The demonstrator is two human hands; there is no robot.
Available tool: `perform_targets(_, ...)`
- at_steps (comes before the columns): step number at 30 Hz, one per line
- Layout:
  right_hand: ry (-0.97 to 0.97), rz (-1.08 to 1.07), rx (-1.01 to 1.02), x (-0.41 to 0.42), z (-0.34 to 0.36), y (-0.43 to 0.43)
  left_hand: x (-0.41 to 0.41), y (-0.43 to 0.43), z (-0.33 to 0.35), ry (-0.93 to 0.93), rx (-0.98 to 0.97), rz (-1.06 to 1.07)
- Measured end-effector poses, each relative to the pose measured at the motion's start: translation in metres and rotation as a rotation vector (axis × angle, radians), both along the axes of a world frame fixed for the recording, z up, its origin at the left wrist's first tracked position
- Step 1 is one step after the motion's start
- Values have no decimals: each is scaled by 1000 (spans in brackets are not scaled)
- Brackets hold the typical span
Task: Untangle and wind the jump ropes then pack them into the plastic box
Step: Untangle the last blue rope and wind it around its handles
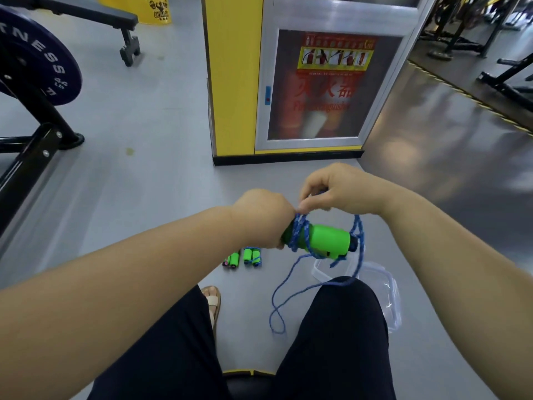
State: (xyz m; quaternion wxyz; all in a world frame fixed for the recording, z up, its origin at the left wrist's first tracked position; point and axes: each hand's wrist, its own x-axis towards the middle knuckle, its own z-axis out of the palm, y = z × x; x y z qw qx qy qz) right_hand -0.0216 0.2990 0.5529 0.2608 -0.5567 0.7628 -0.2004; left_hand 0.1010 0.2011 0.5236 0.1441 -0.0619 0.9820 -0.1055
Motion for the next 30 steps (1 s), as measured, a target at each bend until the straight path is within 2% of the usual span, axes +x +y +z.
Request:
perform_targets(2, -220, -94, 22, -7, -11, 5, 3, 1, 4, 36, 66, -26)
perform_targets(4, -327, -158, 63, -10, -26, 7, 7, 1, 4, 61, 89, -29)
perform_targets(11, -260, -193, 71, -22, -28, 0, 15, -5, 21, 52, -45, -35)
perform_targets(14, -456, -202, -54, -25, -23, -6, 15, -13, 33, 125, 7, -58)
perform_targets(17, -628, -208, -143, -25, -25, -9, 20, -21, 36, 182, 254, -52)
perform_targets(20, -707, -363, -32, -26, -51, -4, 26, -26, 38, 238, 659, 1)
perform_targets(22, -737, -374, -19, -11, -59, 9, 27, -29, 36, 254, 807, 78)
perform_targets(23, -778, -463, -55, -1, -60, 8, 26, -31, 34, 252, 859, 122)
perform_targets(24, -799, -361, -127, 6, -63, 8, 25, -34, 32, 249, 916, 165)
perform_targets(27, -1062, -130, -289, 27, -63, 15, 21, -40, 25, 219, 1185, 319)
perform_targets(30, -1130, -110, -393, 31, -73, 15, 17, -39, 20, 162, 1362, 421)
